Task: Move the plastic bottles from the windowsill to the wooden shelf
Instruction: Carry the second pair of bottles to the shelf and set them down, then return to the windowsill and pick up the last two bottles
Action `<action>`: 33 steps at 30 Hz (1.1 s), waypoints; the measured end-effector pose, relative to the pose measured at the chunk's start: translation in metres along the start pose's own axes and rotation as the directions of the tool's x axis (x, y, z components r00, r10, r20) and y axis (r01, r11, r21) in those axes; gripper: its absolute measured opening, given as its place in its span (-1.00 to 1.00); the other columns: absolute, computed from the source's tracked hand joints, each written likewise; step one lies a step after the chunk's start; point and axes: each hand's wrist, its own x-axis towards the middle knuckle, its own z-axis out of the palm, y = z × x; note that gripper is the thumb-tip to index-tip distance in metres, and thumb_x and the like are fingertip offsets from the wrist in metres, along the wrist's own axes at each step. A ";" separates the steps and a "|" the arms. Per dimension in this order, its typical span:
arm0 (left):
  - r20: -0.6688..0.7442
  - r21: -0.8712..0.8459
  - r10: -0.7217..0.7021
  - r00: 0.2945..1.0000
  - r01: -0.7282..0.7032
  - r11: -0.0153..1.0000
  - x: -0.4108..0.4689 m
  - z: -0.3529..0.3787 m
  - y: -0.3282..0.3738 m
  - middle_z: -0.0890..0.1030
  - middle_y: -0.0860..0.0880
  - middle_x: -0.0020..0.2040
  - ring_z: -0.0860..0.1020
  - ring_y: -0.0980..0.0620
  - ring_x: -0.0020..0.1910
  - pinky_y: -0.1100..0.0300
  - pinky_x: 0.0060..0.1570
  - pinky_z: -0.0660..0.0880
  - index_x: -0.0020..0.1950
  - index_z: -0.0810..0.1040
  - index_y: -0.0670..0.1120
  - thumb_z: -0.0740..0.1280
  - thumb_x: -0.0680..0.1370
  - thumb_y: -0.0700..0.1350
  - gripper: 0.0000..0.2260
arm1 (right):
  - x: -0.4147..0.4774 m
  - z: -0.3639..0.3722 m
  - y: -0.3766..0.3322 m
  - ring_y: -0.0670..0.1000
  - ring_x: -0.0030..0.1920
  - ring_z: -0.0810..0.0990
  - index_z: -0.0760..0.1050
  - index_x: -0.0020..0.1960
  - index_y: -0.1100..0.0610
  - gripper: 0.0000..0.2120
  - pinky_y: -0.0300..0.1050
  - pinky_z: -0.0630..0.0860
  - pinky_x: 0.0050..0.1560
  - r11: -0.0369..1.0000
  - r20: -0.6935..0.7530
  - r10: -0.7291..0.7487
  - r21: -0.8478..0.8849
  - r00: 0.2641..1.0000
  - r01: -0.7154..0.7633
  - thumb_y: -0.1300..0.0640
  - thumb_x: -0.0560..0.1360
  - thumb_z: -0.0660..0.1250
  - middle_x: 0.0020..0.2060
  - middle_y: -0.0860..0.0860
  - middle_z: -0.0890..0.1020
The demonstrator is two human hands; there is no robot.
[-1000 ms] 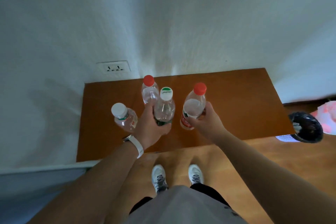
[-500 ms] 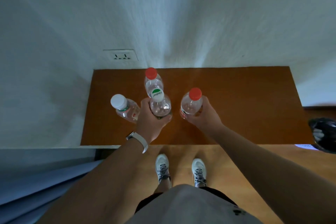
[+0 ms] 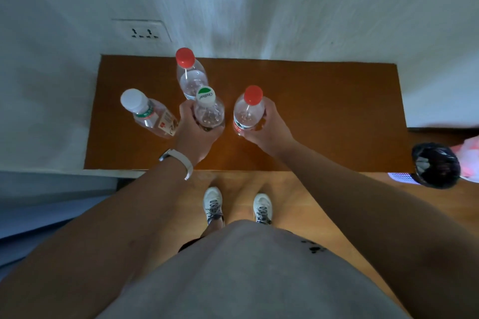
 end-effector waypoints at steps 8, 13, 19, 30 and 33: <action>0.003 0.012 0.008 1.000 -0.008 1.000 -0.007 -0.009 0.000 0.51 0.04 0.27 0.52 0.05 0.25 0.03 0.24 0.54 0.38 0.27 0.08 0.59 0.36 0.02 -0.28 | -0.001 -0.012 0.006 -0.01 0.43 0.37 0.14 0.54 0.06 -0.03 0.01 0.37 0.41 0.997 0.055 0.043 -0.069 0.998 -0.039 -0.09 0.30 0.60 0.44 -0.05 0.40; -0.024 0.061 -0.026 0.999 0.027 0.998 -0.025 -0.014 0.000 0.46 0.02 0.38 0.44 0.04 0.36 0.07 0.34 0.42 0.48 0.25 0.04 0.53 0.44 -0.01 -0.30 | -0.010 -0.022 0.009 -0.01 0.46 0.32 0.14 0.55 0.07 -0.11 -0.04 0.32 0.40 0.992 0.077 0.035 -0.126 0.996 -0.025 -0.07 0.39 0.53 0.48 -0.01 0.35; -0.039 0.252 -0.063 0.997 0.071 0.965 -0.063 -0.019 0.010 0.36 -0.07 0.50 0.34 -0.10 0.46 -0.02 0.30 0.37 0.50 0.29 -0.01 0.39 0.56 -0.03 -0.46 | -0.022 -0.048 0.015 0.03 0.46 0.33 0.19 0.53 0.05 -0.34 0.02 0.35 0.38 0.931 0.110 -0.097 -0.341 0.989 0.130 -0.13 0.54 0.33 0.48 0.02 0.34; -0.074 0.510 -0.003 0.997 0.040 0.859 -0.115 -0.021 0.032 0.37 -0.04 0.50 0.32 -0.14 0.47 -0.19 0.36 0.37 0.49 0.36 0.01 0.35 0.59 0.01 -0.52 | -0.037 -0.088 0.015 0.07 0.47 0.31 0.28 0.50 0.05 -0.43 0.04 0.33 0.39 0.675 0.306 -0.367 -0.562 0.879 0.477 -0.20 0.59 0.19 0.47 0.00 0.37; -0.060 0.615 0.012 0.998 0.028 0.788 -0.131 -0.023 0.037 0.34 -0.03 0.52 0.29 -0.13 0.49 -0.19 0.42 0.28 0.51 0.34 0.01 0.32 0.59 0.06 -0.50 | -0.043 -0.092 0.011 0.07 0.43 0.37 0.31 0.47 0.05 -0.45 0.04 0.37 0.36 0.586 0.366 -0.424 -0.586 0.828 0.559 -0.21 0.58 0.20 0.43 0.00 0.42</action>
